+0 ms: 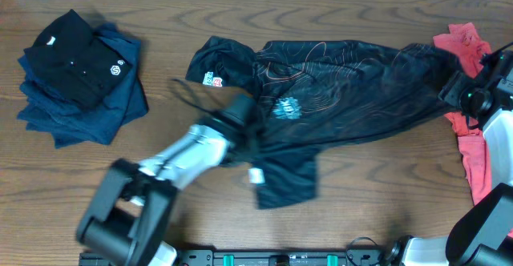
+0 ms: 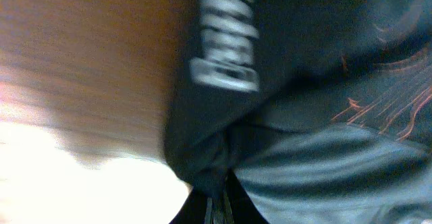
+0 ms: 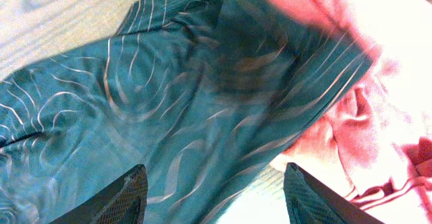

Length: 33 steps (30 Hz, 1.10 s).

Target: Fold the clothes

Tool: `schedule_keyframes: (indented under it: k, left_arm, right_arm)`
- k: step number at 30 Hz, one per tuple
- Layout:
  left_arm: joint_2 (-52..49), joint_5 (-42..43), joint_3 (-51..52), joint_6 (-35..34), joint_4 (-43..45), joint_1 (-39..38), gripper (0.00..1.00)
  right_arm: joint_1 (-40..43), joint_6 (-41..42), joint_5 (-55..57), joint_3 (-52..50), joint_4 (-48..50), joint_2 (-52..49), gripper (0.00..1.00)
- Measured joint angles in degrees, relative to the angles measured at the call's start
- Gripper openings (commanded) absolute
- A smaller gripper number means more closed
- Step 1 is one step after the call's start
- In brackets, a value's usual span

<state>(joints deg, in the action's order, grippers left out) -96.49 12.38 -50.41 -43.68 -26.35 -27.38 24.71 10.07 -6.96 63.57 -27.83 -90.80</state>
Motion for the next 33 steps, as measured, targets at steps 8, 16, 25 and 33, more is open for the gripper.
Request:
schedule_keyframes:
  k: [8,16,25,33]
  left_arm:
    - [5.7,-1.3,0.0,5.8,-4.4,18.4,0.06]
    - [5.7,0.0,0.1,7.7,-8.3,18.1,0.06]
    - [5.7,0.6,0.1,8.0,-9.1,17.8,0.06]
    - [5.7,0.6,0.1,8.2,-9.2,17.8,0.06]
  right_arm:
    - [-3.1,0.0,2.4,0.0,-2.8,-0.6,0.61]
    - [-4.0,0.9,5.9,0.0,-13.8,-7.1,0.6]
    - [-4.0,2.7,8.8,0.0,-16.0,-13.9,0.61]
    - [-4.0,4.5,9.4,0.2,-13.6,-16.7,0.44]
